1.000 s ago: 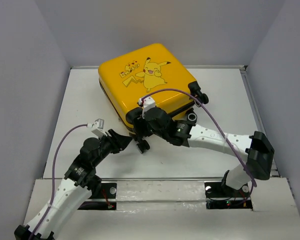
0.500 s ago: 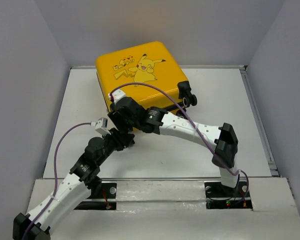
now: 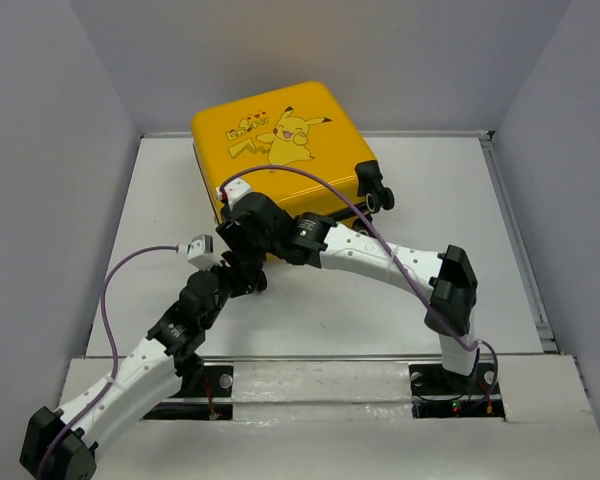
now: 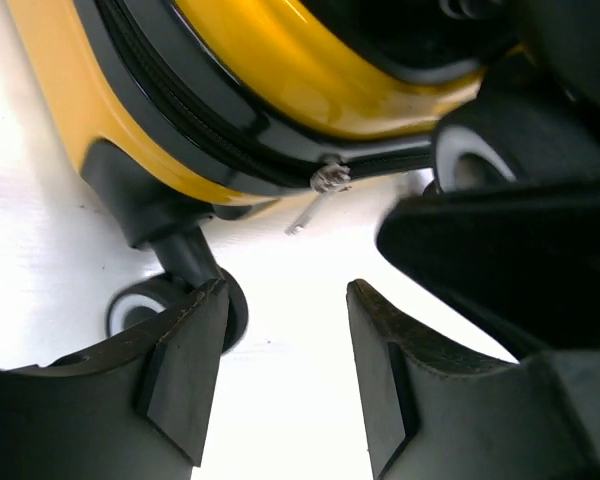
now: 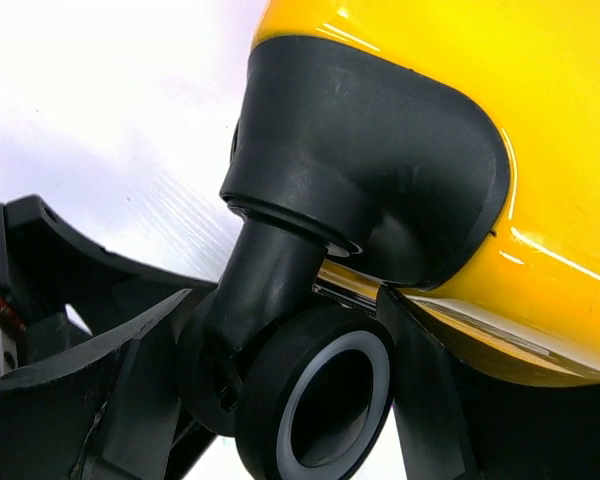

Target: Pack the luggage

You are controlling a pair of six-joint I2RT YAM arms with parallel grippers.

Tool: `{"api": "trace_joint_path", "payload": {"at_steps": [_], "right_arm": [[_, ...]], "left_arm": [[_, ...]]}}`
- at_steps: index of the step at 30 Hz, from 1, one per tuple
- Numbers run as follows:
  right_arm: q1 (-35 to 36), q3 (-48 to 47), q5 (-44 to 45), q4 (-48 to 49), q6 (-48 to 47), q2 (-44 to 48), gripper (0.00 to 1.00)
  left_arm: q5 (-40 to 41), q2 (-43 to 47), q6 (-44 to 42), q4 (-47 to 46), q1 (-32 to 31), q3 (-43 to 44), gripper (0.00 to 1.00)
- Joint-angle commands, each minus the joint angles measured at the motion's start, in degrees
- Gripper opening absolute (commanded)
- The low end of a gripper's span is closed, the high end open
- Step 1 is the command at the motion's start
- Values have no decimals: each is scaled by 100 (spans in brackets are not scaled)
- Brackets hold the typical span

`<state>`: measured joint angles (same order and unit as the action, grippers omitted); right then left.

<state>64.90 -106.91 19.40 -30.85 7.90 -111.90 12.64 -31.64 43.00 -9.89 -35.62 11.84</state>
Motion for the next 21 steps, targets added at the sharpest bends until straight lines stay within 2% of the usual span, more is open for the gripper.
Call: {"api": "trace_joint_path", "payload": {"at_steps": [1,7,13,21], "right_arm": [[49,161,-6,1160,-43,871,7],[49,382,-103,1248,10,994,7],[49,610,-270,1406,80,1056,7],[49,821,-463,1634,247,1073,7]], "left_arm": [[230,-534,-301,-1354,-42,73,62],[397,-1125,-644,-2295,-42,117,59],[-95,-1608,-583,-3062,-42,170,55],[-596,-1723,-320,-3809,-51,38,52]]}}
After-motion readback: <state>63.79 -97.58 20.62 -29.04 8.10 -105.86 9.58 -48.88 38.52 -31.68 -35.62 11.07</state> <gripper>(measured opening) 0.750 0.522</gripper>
